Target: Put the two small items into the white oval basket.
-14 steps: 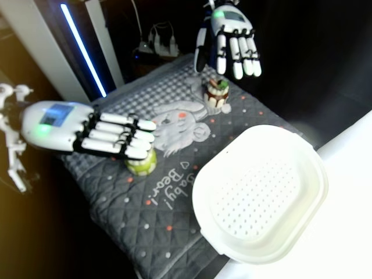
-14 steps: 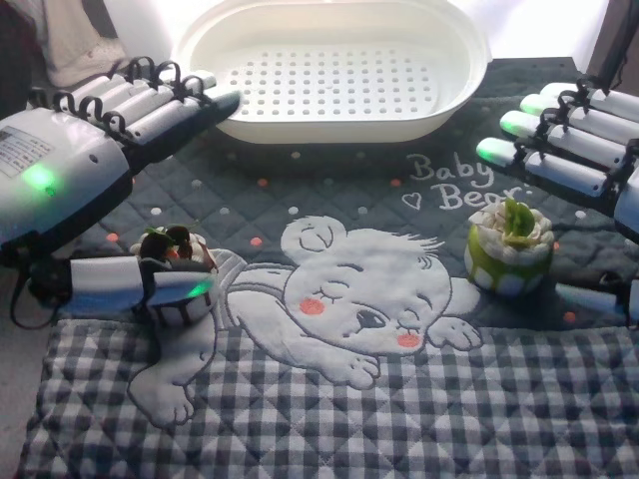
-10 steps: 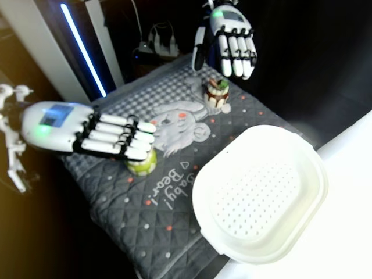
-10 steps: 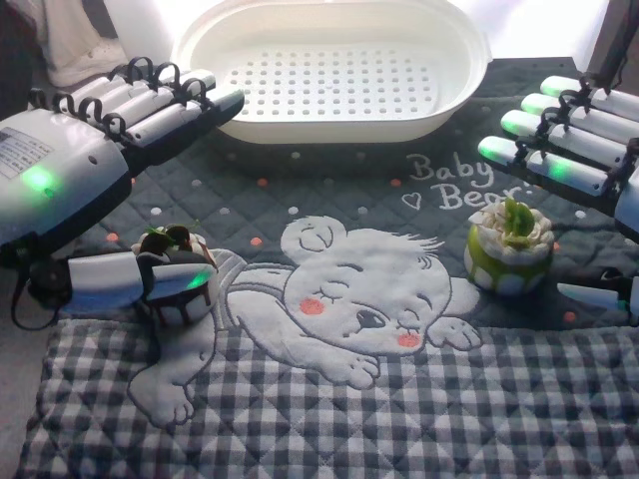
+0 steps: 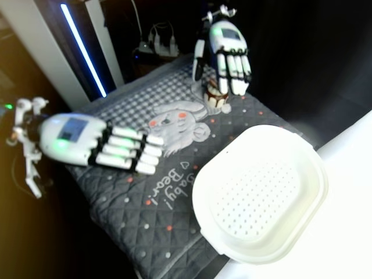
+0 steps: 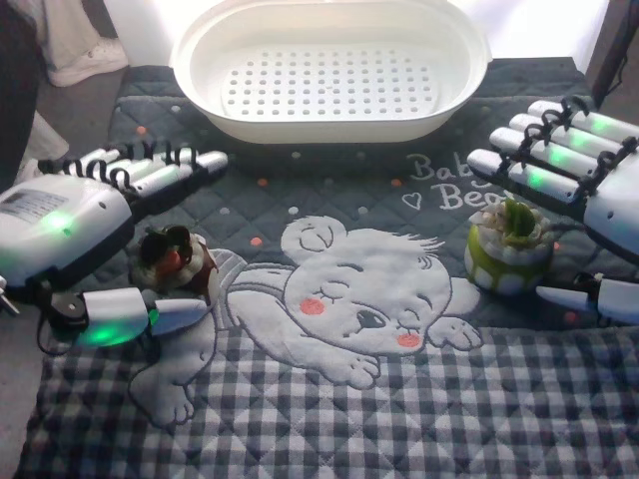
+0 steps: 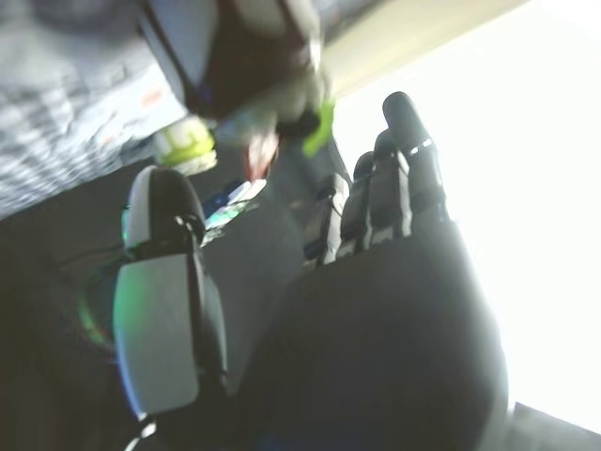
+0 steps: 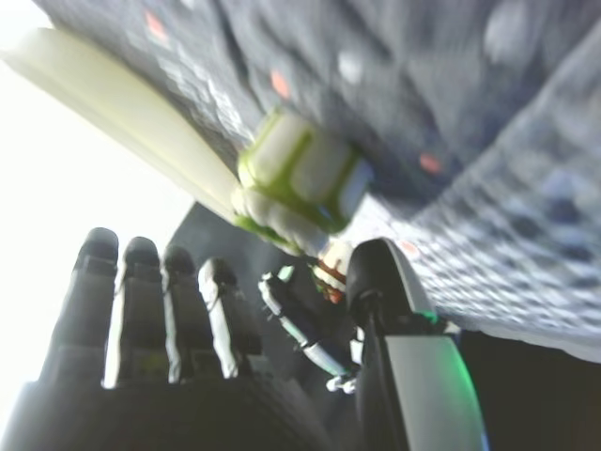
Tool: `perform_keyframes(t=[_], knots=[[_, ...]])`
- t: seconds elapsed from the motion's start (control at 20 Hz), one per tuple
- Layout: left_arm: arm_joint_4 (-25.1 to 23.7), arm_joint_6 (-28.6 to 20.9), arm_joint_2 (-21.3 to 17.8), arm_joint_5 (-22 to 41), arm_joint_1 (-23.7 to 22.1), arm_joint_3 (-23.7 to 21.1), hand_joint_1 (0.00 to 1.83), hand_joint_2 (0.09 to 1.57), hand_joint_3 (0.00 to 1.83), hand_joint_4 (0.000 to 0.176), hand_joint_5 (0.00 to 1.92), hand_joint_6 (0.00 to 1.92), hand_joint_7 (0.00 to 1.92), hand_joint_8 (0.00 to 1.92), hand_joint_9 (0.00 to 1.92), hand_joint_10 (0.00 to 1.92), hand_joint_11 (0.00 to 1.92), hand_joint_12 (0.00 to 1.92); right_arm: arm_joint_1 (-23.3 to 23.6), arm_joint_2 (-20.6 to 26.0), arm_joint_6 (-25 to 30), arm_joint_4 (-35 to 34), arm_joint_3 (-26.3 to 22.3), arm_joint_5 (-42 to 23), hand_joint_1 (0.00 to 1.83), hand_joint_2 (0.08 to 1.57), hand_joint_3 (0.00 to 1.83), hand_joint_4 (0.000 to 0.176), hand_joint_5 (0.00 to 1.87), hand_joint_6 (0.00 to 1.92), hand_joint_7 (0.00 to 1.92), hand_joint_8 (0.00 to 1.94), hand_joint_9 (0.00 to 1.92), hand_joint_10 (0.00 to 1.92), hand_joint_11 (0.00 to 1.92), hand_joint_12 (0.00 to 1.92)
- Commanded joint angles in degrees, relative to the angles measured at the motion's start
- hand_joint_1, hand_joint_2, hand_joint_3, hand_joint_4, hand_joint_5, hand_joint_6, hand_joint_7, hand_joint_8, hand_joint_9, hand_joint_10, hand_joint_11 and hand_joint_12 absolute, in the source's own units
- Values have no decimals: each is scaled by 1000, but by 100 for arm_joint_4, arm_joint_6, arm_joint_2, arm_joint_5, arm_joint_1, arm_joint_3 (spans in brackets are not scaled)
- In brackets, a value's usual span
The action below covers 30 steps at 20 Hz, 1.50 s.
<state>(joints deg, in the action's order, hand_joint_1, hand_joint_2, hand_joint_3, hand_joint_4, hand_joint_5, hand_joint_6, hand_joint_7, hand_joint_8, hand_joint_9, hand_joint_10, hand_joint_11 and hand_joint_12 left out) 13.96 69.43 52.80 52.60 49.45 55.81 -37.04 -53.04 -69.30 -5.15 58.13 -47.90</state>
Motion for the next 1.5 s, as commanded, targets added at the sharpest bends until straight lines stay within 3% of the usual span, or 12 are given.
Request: perform_keyframes(t=[0.0,0.15,0.3,0.35,0.4,0.5,0.55,0.8,0.95,1.0,1.2,1.45], knots=[[-41,-31,40,567,-19,17,810,1103,1,58,220,23,257,27,280,84,0,1401,55,20,-16,-20,37,-633,769,1150,0,58,0,0,0,0,61,24,21,12],[-3,-222,184,470,7,148,1143,1129,0,7,449,38,413,49,341,450,21,1523,69,-97,-12,-81,126,-548,915,1130,0,7,32,9,44,5,106,16,1,434],[55,-245,253,443,14,199,1293,1124,0,0,588,76,558,148,306,892,95,1483,100,-238,46,-97,229,-439,919,1146,1,0,88,9,131,6,141,15,0,562],[56,-248,257,442,14,204,1324,1116,0,0,605,138,527,322,311,957,144,1487,105,-267,86,-97,255,-418,951,1170,2,0,195,32,302,37,326,98,0,1120],[67,-254,261,438,14,211,1343,1125,1,0,575,265,415,619,280,1057,162,1506,109,-306,152,-95,292,-379,945,1181,1,0,289,34,425,132,268,657,0,1497],[72,-295,276,435,14,232,1439,1105,0,0,434,928,352,1092,310,1383,307,1720,113,-378,325,-62,358,-332,1208,1275,7,20,137,1229,562,1443,369,1616,215,1890],[73,-308,282,436,14,238,1335,1239,4,0,382,1176,577,1452,295,1555,334,1812,114,-395,360,-46,367,-327,1103,1339,8,0,385,1600,651,1573,481,1747,390,1915],[90,-324,262,550,67,221,1450,1300,4,0,460,1872,524,1653,577,1779,556,1920,122,-361,462,-8,364,-355,1081,1365,12,0,484,1677,658,1737,852,1921,830,1921],[34,-322,145,792,64,156,1138,1335,65,9,568,1738,500,1751,575,1902,583,1921,126,-183,611,22,304,-600,1063,1296,175,0,499,1706,619,1755,858,1921,905,1921],[-24,-322,88,893,8,125,1400,1038,572,0,570,1871,546,1783,632,1846,690,1921,131,-108,613,22,271,-716,1094,990,823,0,569,1784,694,1920,880,1921,927,1921],[-280,-321,-8,1152,-481,192,1285,1178,350,0,554,1672,504,1737,601,1800,682,1921,838,-38,631,268,339,-657,1054,1048,768,0,517,1879,632,1916,822,1921,889,1921],[-506,-317,602,133,-1960,1094,1438,1308,38,0,417,1897,491,1740,536,1806,489,1921,1792,-454,397,276,930,18,1118,959,873,0,561,1772,736,1929,1032,1921,1180,1921]])
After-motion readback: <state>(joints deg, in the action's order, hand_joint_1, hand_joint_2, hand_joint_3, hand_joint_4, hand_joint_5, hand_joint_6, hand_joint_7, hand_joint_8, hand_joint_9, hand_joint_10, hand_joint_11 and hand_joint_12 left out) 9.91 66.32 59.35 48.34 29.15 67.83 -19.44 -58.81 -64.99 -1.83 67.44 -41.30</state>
